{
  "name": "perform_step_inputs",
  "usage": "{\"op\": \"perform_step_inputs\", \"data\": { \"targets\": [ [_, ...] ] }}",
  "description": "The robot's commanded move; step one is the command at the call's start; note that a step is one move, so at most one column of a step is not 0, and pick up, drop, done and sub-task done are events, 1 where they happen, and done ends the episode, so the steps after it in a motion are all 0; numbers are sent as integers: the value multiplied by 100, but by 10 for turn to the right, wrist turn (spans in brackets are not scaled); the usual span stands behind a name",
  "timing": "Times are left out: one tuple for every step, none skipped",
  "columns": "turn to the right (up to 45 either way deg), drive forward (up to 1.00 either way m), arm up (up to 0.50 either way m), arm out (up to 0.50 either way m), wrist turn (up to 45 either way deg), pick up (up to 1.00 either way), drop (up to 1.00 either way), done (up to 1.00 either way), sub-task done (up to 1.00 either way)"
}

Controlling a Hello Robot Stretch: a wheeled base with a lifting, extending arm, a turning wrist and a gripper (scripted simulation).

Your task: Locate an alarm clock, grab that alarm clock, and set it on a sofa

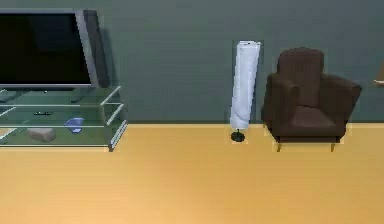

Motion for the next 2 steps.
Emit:
{"op": "perform_step_inputs", "data": {
  "targets": [
    [-360,0,0,0,0,0,0,0,0],
    [0,30,0,0,0,0,0,0,0]
  ]
}}
